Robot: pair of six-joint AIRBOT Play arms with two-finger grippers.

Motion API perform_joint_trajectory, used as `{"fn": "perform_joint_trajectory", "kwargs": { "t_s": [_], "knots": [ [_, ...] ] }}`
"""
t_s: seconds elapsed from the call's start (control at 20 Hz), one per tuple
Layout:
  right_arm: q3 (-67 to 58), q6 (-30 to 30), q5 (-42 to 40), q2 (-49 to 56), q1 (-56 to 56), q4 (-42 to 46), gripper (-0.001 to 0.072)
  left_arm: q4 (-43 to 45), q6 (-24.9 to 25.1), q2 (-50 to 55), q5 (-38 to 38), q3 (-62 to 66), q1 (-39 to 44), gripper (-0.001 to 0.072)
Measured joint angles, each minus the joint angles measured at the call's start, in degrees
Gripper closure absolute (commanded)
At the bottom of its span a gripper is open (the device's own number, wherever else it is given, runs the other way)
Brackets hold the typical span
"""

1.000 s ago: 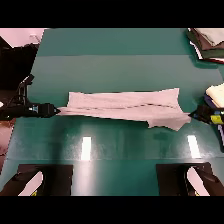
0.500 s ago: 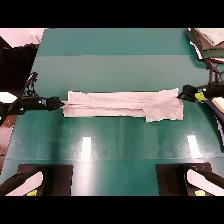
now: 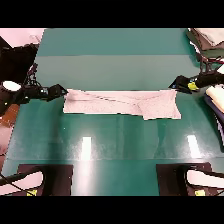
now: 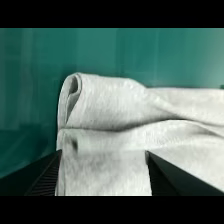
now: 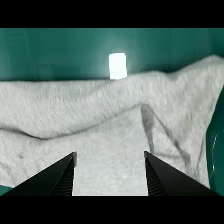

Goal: Fold the shirts.

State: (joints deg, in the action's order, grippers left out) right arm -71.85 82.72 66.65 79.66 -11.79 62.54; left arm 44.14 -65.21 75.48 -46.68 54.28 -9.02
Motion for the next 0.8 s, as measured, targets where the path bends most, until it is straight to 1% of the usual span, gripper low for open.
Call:
{"fn": "perform_joint_trajectory", "kwargs": {
  "t_s": [0.1,0.15,0.2,0.25,0.3,0.35,0.55,0.7,0.75,0.8],
  "knots": [
    [-2.1,-0.3,1.4,0.5,-1.3,0.0,0.0216,-0.9,-0.4,0.3,-0.1,1.9,0.0,0.0081],
    [-2.9,-0.8,3.1,0.6,-2.3,0.0,0.0216,-1.2,-0.5,0.4,-0.7,2.9,0.0,0.0133],
    [-3.5,-1.6,5.1,0.8,-3.5,0.0,0.0215,-1.3,-0.7,0.5,-2.1,3.9,0.0,0.0288],
    [-3.8,-2.5,7.0,1.1,-4.8,0.0,0.0214,-1.6,-0.7,0.5,-3.8,4.8,0.0,0.0459],
    [-4.1,-3.6,9.5,1.6,-6.3,0.0,0.0167,-1.7,-0.7,0.5,-5.5,5.3,0.0,0.0601],
    [-4.3,-4.5,11.8,2.1,-7.7,0.0,0.0063,-1.9,-0.7,0.6,-7.2,5.8,0.0,0.0682],
    [-4.5,-8.2,19.3,6.6,-12.9,-3.0,0.0060,-2.2,-0.7,0.6,-13.0,6.6,0.0,0.0684],
    [-3.3,-11.4,20.5,10.4,-14.9,-6.0,0.0063,-2.3,-0.7,0.6,-16.9,6.8,0.0,0.0684],
    [-2.6,-12.4,20.0,11.4,-15.3,-6.7,0.0088,-2.4,-0.7,0.6,-18.2,6.9,0.0,0.0684],
    [-1.7,-13.4,19.1,12.4,-15.5,-7.3,0.0088,-2.4,-0.7,0.6,-19.3,6.9,0.0,0.0684]
  ]
}}
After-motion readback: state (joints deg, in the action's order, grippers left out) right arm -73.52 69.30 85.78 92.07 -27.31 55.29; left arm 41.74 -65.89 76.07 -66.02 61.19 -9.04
